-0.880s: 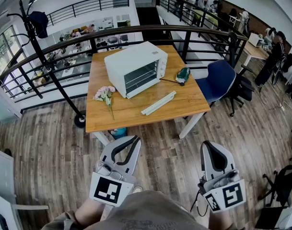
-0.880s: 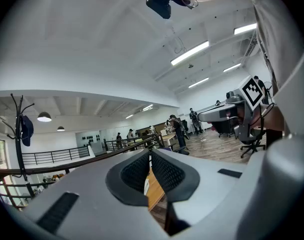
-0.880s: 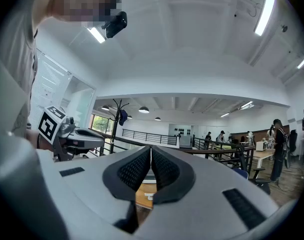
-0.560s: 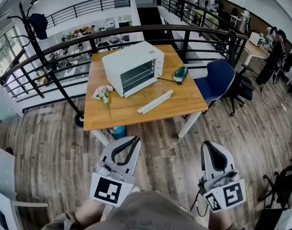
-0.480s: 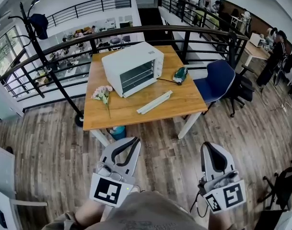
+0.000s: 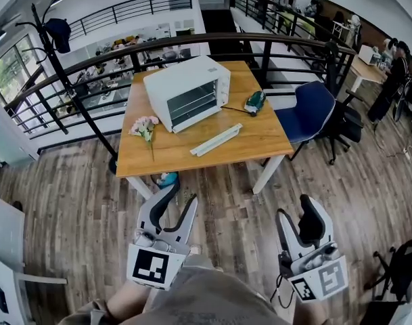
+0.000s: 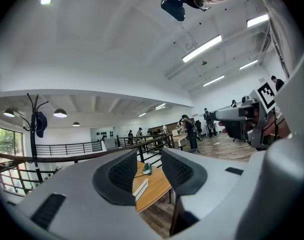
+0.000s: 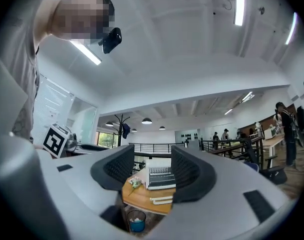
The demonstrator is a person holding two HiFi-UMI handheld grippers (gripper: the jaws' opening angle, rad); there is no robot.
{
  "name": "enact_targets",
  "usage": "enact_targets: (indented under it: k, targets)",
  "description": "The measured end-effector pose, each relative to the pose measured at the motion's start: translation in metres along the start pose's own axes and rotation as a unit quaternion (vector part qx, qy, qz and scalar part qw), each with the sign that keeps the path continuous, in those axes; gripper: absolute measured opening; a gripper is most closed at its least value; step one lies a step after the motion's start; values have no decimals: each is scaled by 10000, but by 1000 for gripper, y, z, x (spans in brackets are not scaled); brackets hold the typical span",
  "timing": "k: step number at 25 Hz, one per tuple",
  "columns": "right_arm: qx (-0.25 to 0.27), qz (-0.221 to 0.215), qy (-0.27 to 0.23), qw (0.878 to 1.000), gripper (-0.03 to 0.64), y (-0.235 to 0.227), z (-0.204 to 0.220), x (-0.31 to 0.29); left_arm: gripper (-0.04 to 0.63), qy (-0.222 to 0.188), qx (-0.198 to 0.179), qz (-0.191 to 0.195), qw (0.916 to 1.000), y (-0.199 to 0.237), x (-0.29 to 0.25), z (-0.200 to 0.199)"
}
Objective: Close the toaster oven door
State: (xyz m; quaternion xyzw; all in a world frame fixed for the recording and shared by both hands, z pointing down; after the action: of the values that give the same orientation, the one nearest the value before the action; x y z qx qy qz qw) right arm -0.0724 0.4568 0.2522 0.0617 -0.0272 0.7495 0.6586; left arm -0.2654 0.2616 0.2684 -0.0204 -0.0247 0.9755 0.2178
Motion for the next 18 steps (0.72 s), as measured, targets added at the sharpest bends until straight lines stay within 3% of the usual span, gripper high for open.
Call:
enact_targets:
  k: [9,18]
  targets:
    - [38,-46,80,10000,229,-20,14,-25,181,11,-72,-77,9999,12,-24,11]
    - [113,7,297,9995,229,-56,31,-96,181,110,23,21,9999,48,-92,23]
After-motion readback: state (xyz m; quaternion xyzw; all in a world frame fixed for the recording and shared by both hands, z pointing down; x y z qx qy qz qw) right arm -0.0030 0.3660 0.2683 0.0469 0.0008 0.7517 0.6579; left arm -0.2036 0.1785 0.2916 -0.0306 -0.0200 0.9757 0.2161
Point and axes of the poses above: the fingertips, and each gripper's own axes: x backward along the fingers, y to its left, z out of its underside, the point moved 8 cm from there along x, backward along the fingers, and after that the axes turned 4 degrees about x, right-handed, at the moved point
